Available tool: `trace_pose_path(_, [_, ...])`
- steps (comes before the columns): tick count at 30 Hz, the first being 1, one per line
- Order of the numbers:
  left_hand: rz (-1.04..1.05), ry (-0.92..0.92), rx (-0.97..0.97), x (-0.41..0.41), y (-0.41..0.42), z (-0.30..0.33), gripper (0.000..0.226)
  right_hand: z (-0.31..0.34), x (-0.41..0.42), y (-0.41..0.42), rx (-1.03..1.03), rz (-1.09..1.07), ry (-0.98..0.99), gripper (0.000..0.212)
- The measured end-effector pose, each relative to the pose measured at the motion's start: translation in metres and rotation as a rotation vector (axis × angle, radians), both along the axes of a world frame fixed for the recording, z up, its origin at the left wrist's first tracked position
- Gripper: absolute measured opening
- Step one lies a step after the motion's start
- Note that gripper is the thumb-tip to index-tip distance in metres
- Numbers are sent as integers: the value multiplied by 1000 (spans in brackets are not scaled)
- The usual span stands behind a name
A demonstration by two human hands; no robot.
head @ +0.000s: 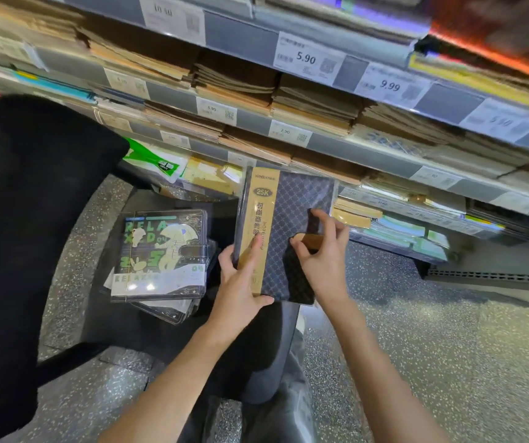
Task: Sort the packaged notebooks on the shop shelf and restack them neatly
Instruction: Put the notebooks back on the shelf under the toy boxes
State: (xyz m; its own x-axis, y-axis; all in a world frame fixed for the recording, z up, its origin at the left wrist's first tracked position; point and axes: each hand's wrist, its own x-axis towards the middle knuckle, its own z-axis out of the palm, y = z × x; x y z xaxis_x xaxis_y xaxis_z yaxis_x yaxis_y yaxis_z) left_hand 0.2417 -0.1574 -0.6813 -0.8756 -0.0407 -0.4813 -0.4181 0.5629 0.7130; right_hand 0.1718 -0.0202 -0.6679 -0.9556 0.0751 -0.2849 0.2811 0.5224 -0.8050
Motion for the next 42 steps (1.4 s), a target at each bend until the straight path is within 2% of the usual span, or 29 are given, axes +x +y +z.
trace_pose_path(17, [-47, 448, 40, -52, -22, 220, 105, 231, -36, -12, 76, -1, 505, 52])
trace_pose_path(21, [-82, 491, 47, -55, -28, 271, 96, 284, -31, -15, 91, -30, 608, 51])
trace_pose_path(27, [-162, 570, 29, -56, -26, 345, 95, 367, -25, -8, 117, -50, 758, 52])
trace_pose_path(31, [-215, 606, 50, -53, -17, 388, 96, 418, -22, 8, 174, -37, 820, 53])
trace_pose_path(36, [-162, 699, 131, -55, 0, 439, 93, 475, -20, 29, 207, -22, 866, 54])
trace_pose_path(42, [-192, 875, 194, -75, 16, 500, 83, 546, -33, 51, 226, -10, 945, 50])
